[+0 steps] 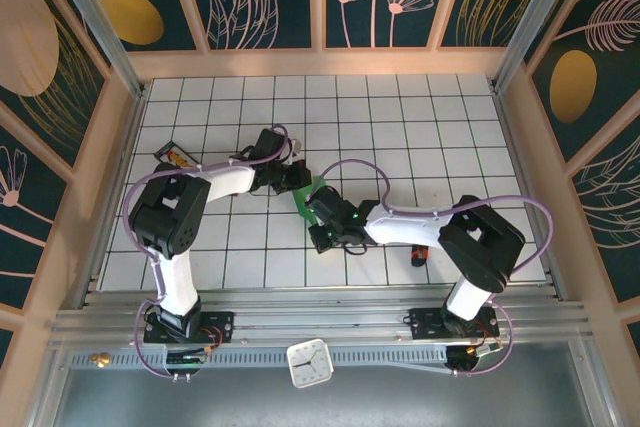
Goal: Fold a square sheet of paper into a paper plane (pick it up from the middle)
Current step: Third fold the triangle at the center of the table.
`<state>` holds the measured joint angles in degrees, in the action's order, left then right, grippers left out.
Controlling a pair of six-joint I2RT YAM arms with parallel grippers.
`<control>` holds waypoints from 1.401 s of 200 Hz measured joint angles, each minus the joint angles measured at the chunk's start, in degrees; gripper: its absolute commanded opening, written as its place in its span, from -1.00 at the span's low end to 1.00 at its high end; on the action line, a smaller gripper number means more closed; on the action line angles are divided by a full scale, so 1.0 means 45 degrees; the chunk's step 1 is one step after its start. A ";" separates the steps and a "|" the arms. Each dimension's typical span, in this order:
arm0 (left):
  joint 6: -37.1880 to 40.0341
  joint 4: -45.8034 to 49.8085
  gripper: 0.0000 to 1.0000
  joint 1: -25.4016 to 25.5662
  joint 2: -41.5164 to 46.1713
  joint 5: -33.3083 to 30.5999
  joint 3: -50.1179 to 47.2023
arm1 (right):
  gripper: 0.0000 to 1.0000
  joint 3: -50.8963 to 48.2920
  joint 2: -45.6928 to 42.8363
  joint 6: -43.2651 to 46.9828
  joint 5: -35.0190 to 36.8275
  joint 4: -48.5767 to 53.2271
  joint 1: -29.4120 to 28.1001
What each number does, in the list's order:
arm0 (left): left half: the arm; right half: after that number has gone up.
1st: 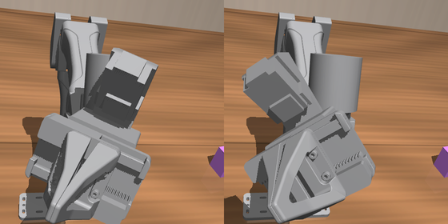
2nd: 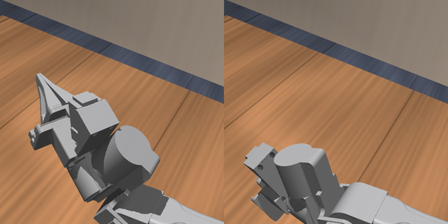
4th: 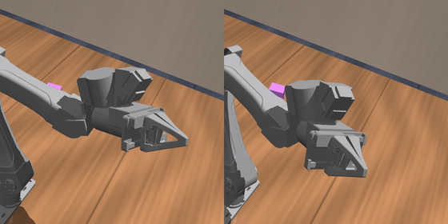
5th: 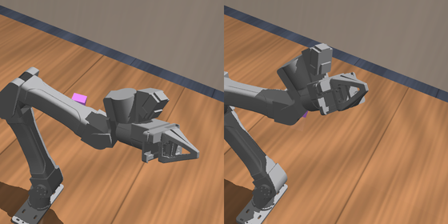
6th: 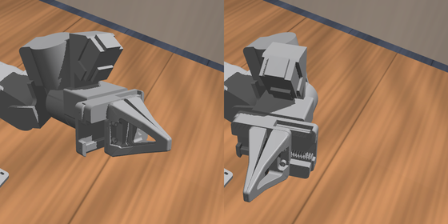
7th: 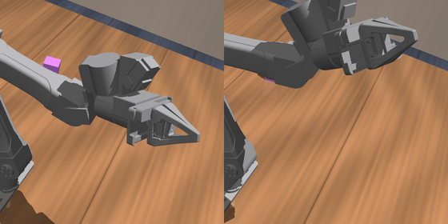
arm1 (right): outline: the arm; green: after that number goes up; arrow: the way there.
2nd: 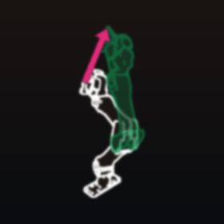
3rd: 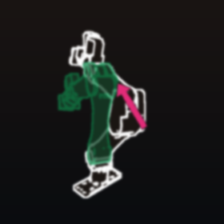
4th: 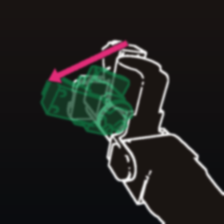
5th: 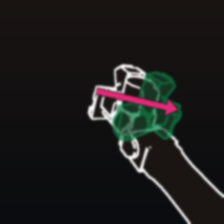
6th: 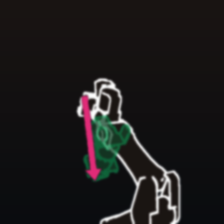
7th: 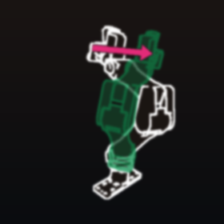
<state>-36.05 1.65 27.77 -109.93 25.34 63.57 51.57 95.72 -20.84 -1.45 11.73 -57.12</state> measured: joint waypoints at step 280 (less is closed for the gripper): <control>0.2064 0.0568 -1.00 0.0083 -0.1253 0.0612 0.0665 | -0.55 -0.0753 -0.0525 0.0855 -0.0933 -0.0952 0.0933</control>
<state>-26.76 4.21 28.14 -115.57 28.10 66.57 48.18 93.36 -16.99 -5.65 7.44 -52.93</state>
